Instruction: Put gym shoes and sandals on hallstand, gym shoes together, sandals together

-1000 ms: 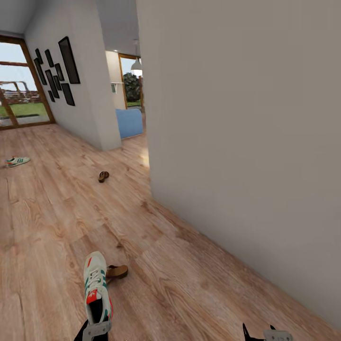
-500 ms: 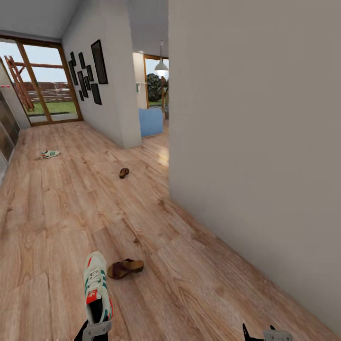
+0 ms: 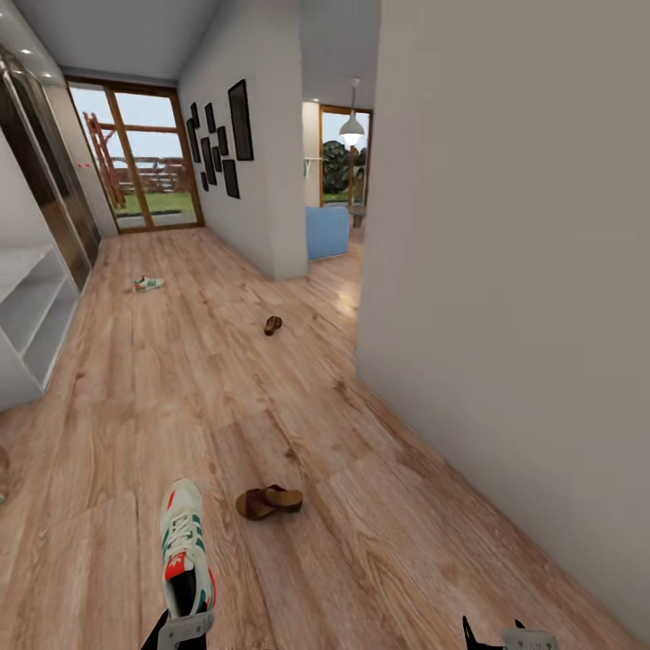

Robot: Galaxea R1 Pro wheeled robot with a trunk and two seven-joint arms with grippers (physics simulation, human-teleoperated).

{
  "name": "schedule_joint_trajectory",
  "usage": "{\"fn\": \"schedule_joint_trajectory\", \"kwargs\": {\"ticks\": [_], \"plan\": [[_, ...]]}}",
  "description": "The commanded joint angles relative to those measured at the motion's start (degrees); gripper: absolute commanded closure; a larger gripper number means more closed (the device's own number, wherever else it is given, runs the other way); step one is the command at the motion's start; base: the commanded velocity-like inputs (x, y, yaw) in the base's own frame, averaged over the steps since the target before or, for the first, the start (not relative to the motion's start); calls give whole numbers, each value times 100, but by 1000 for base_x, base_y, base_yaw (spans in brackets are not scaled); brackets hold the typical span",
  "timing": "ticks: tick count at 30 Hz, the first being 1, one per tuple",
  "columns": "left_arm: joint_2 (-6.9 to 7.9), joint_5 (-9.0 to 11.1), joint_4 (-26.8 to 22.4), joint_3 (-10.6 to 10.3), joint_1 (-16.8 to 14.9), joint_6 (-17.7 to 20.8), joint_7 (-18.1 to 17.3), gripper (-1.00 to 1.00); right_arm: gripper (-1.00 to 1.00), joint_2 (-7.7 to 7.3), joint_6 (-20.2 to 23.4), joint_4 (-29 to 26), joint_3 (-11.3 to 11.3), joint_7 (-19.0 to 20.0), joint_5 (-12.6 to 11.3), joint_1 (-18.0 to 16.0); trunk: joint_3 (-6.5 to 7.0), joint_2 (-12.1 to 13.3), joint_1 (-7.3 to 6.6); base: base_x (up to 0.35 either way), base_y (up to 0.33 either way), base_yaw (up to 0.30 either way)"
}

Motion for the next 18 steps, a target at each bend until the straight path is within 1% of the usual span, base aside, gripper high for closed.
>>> {"fn": "schedule_joint_trajectory", "kwargs": {"ticks": [1,18], "plan": [[-5,5,4,17,-5,-19,-5,100,-100,1,-16,2,-10,-2,3,-1,-5,-2,-1,0,0,278],[-5,10,4,17,-5,-20,-5,100,-100,0,-16,2,-10,-2,3,-1,-5,-2,-1,0,0,278]]}}
